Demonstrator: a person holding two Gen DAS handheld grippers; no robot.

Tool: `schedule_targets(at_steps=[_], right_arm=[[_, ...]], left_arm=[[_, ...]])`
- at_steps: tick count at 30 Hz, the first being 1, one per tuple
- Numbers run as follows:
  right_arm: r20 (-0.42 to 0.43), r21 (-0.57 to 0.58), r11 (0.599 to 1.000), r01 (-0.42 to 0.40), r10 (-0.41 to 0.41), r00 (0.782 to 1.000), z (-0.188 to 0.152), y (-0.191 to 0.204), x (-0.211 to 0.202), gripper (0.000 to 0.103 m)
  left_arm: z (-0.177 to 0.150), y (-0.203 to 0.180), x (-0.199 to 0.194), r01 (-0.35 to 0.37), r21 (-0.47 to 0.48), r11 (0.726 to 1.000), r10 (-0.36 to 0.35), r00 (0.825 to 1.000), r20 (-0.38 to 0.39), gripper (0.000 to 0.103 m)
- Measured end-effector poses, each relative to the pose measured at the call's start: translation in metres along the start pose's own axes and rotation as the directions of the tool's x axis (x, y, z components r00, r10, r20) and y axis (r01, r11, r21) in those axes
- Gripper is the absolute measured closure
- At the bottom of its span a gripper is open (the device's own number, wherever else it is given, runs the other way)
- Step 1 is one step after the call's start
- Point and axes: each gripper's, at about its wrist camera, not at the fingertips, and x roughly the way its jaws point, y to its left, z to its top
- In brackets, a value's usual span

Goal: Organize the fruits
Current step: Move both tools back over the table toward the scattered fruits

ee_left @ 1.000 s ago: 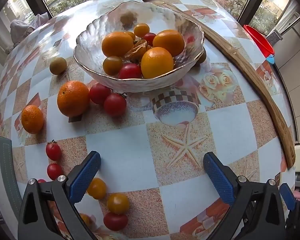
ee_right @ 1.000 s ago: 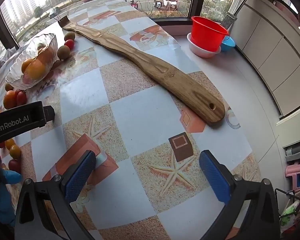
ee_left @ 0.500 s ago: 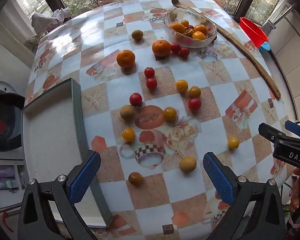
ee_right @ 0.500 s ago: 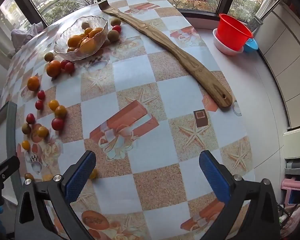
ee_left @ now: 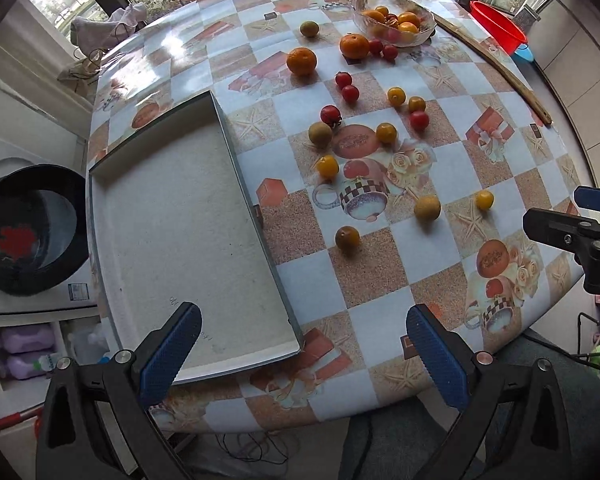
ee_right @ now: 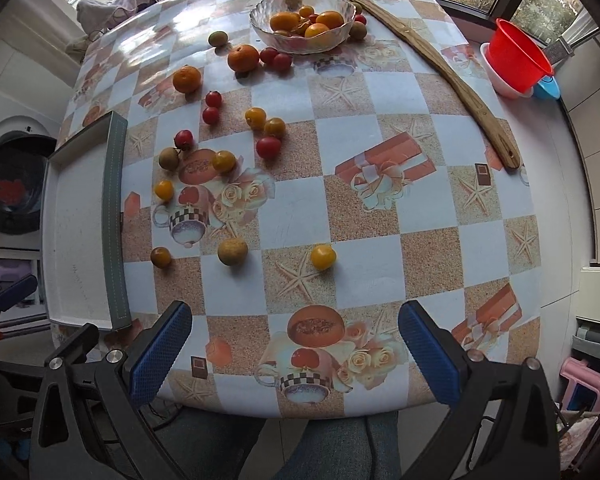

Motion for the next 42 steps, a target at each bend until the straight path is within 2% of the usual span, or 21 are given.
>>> schedule_targets(at_steps=[5, 11, 16, 20, 26, 42], right_arm=[[-0.02, -0.097, 0.995, 0.002, -0.004, 1.0, 0.002, 0.009, -0.009, 0.0], [-0.058, -0.193, 0.981, 0.011, -0.023, 0.998, 0.011, 0.008, -0.012, 0.0], [-0.093, -0.158, 0.987, 0.003, -0.018, 0.995, 0.026, -0.007, -0.007, 0.0], [-0.129, -0.124, 0.992, -0.001, -0.015, 0.992, 0.031, -0.018, 0.0, 0.0], [-0.146, -0.107, 0.994, 0.009, -0.025, 0.989, 0.033, -0.024, 0.005, 0.0], [-0.175, -0.113, 0.993, 0.033, -0.053, 0.983, 0.034, -0.024, 0.01, 0.0]], left_arm=[[-0.002, 0.002, -0.003, -0.005, -0.022, 1.0, 0.005, 1.0, -0.005, 0.0], [0.004, -0.014, -0.008, -0.064, -0.036, 0.997, 0.064, 0.998, 0.01, 0.0], [0.006, -0.029, -0.014, -0.097, -0.007, 0.995, 0.097, 0.995, 0.037, 0.0], [0.009, -0.03, -0.013, -0.104, -0.032, 0.994, 0.105, 0.994, 0.026, 0.0], [0.011, -0.022, -0.009, -0.086, -0.079, 0.993, 0.088, 0.996, 0.012, 0.0], [0.016, -0.021, -0.006, -0.059, -0.091, 0.994, 0.06, 0.998, 0.007, 0.0]])
